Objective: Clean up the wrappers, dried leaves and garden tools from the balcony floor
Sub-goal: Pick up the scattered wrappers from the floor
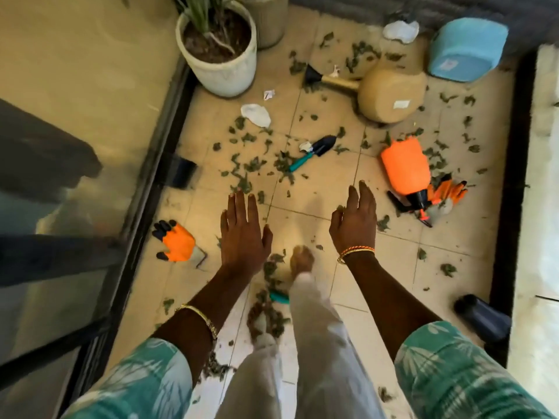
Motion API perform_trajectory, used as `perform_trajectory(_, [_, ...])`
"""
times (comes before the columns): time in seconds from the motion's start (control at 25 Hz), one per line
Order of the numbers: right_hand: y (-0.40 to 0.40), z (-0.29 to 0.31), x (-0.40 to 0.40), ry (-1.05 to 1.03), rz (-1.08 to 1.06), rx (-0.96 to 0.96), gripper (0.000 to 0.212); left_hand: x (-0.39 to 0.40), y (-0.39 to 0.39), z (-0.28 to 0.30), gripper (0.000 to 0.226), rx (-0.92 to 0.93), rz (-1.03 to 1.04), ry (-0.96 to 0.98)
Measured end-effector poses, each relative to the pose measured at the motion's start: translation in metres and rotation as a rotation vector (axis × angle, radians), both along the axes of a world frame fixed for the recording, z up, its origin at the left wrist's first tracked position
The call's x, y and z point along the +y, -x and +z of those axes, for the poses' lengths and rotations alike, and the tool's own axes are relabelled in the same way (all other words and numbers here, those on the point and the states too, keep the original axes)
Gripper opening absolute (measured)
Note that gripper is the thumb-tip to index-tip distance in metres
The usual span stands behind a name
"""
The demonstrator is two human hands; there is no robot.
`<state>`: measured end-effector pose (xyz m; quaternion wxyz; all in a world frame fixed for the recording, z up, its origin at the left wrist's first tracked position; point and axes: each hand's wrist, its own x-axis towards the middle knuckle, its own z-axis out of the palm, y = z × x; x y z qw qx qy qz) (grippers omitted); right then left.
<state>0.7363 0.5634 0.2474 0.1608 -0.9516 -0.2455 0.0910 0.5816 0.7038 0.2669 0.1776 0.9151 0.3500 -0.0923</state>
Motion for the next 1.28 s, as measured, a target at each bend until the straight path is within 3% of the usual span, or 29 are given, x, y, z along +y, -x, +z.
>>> perform_trajectory(0.2, [-0.104,-0.050,0.071,0.069,0.039,0.082,0.046,0.067,-0.092,-0.045,0.070,0.065,0.030,0.066])
perform_trajectory(0.4, [-0.185,-0.138,0.137,0.176,0.225,0.194,0.047,0.124,-0.181,-0.126,0.066,0.120,0.036,0.089])
perform_trajectory(0.52, [-0.213,-0.202,0.161,0.224,0.163,0.309,0.046,0.153,-0.213,-0.187,0.062,0.112,0.014,0.086])
perform_trajectory(0.68, [-0.241,-0.305,0.191,0.194,0.130,0.422,0.049,0.196,-0.242,-0.291,0.054,0.017,-0.101,0.048])
perform_trajectory(0.84, [-0.260,-0.386,0.213,0.281,0.141,0.287,0.050,0.238,-0.278,-0.387,0.043,-0.218,-0.217,-0.029])
perform_trajectory(0.92, [-0.268,-0.401,0.217,0.210,0.112,0.234,0.043,0.251,-0.295,-0.413,0.035,-0.371,-0.281,-0.029])
perform_trajectory(1.08, [-0.290,-0.407,0.228,-0.186,0.031,0.252,0.017,0.268,-0.328,-0.436,0.021,-0.593,-0.374,0.003])
perform_trajectory(1.28, [-0.326,-0.402,0.277,-0.438,-0.021,0.386,0.020,0.295,-0.364,-0.420,0.021,-0.665,-0.232,0.202])
